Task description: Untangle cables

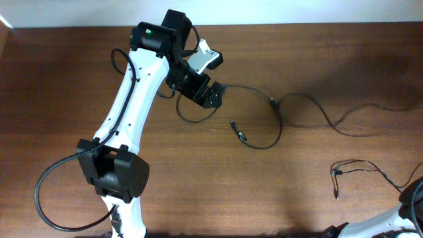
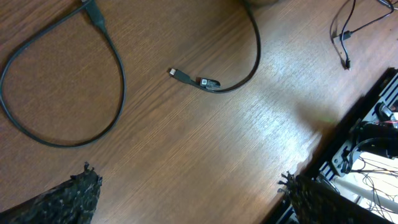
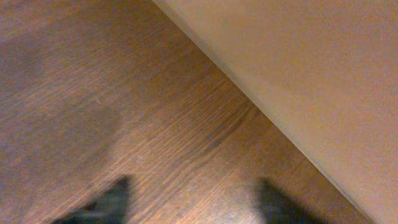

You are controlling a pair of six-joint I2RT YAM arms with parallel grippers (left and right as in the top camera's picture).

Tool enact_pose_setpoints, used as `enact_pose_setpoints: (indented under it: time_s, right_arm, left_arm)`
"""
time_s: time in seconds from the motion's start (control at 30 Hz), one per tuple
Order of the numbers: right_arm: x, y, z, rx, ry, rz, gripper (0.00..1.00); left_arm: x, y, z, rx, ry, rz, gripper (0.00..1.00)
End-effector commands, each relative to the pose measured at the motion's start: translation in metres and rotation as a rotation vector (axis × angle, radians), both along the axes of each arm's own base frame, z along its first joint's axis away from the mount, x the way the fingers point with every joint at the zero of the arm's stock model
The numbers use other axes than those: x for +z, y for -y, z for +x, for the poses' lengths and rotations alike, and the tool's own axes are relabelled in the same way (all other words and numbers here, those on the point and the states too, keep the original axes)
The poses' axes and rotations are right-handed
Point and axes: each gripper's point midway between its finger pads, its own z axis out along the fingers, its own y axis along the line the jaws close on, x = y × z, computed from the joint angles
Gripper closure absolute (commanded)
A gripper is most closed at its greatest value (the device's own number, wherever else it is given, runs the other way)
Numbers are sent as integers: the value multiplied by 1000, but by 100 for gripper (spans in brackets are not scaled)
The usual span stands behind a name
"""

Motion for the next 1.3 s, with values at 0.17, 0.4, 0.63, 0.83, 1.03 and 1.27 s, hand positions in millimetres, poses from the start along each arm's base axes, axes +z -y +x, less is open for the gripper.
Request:
enact_pose_setpoints:
  time_s: [0.17, 0.4, 0.63, 0.83, 1.03, 1.27]
  right_arm:
    - [2, -69, 53, 321, 258, 304, 1]
    - [6, -249, 99, 807, 288, 698, 1]
    - [-21, -389, 125, 1002, 32, 631, 1]
    - [-29, -461, 123, 1111, -64, 581, 1]
    - [-38, -469, 104, 1101, -140, 645, 1]
    - [-43, -464, 101, 1076, -169, 631, 1]
  left_arm:
    - [0, 1, 4, -6, 20, 3, 1]
    - [-12, -3, 24, 101, 45, 44, 1]
    - [-56, 3, 32, 210, -3, 50, 1]
    - [-98, 41, 51, 228, 93, -21, 0]
    - [-142, 49, 71, 358, 95, -29, 1]
    - [-190, 54, 100, 553, 57, -53, 1]
